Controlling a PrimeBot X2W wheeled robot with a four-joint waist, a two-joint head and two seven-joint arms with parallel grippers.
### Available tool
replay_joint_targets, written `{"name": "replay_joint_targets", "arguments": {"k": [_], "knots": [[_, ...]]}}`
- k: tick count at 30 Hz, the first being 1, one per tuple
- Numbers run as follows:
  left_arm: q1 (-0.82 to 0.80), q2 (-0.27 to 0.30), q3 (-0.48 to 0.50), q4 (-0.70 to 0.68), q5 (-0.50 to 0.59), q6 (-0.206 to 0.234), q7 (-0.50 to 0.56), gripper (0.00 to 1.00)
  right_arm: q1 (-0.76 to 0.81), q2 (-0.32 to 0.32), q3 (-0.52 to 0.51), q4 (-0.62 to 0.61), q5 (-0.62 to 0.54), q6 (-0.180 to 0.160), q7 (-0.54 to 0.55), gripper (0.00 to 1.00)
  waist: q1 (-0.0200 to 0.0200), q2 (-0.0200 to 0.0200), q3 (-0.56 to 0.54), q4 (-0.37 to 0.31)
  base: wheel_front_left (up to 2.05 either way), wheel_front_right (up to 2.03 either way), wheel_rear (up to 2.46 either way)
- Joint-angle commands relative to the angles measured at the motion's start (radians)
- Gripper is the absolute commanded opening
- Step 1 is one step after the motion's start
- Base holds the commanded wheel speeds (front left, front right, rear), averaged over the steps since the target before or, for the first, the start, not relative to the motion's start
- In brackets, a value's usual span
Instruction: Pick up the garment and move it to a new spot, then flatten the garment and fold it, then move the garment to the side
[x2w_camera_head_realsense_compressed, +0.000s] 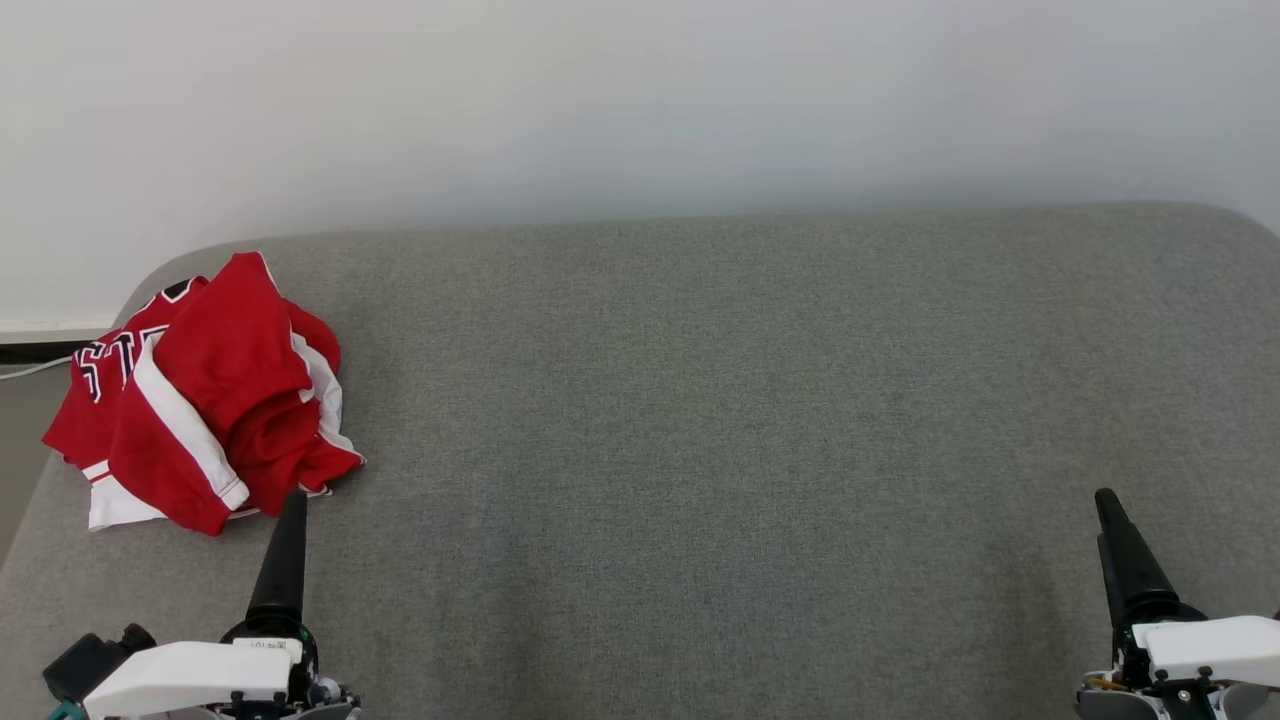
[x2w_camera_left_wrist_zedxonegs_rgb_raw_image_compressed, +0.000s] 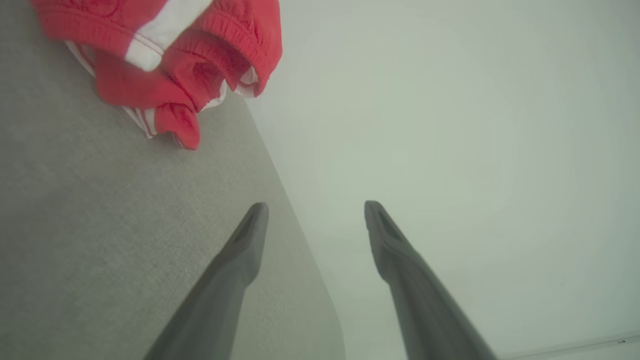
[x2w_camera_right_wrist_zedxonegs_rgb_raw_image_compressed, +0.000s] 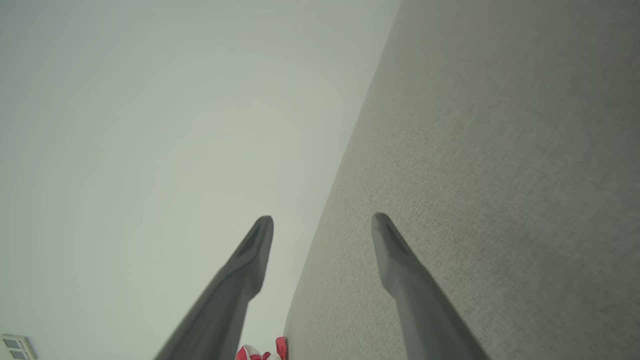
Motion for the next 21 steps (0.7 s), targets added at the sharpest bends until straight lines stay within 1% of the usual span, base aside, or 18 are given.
{"name": "replay_joint_targets", "arguments": {"k": [1, 5, 11, 21], "knots": [[-0.057, 0.017, 0.016, -0.042, 0.038, -0.004, -0.011, 1.0, -0.049, -0.025, 0.009, -0.038, -0.045, 0.0, -0.013, 1.0, -0.0001, 0.0, 0.0, 0.0, 0.0, 0.0, 0.0], [-0.06, 0.018, 0.017, -0.059, 0.114, -0.005, -0.023, 1.0, -0.058, -0.035, 0.024, -0.049, -0.123, 0.0, -0.025, 1.0, -0.0001, 0.0, -0.001, 0.0, 0.0, 0.0, 0.0], [-0.061, 0.034, 0.0, -0.068, 0.234, -0.005, -0.041, 1.0, -0.068, -0.05, 0.041, -0.059, -0.247, 0.0, -0.043, 1.0, -0.0001, 0.0, -0.004, 0.001, 0.0, 0.0, 0.0], [-0.068, 0.052, -0.022, -0.072, 0.416, -0.003, -0.07, 1.0, -0.081, -0.061, 0.061, -0.056, -0.427, 0.0, -0.072, 1.0, -0.0001, 0.0, -0.009, 0.004, 0.0, 0.0, 0.0]]}}
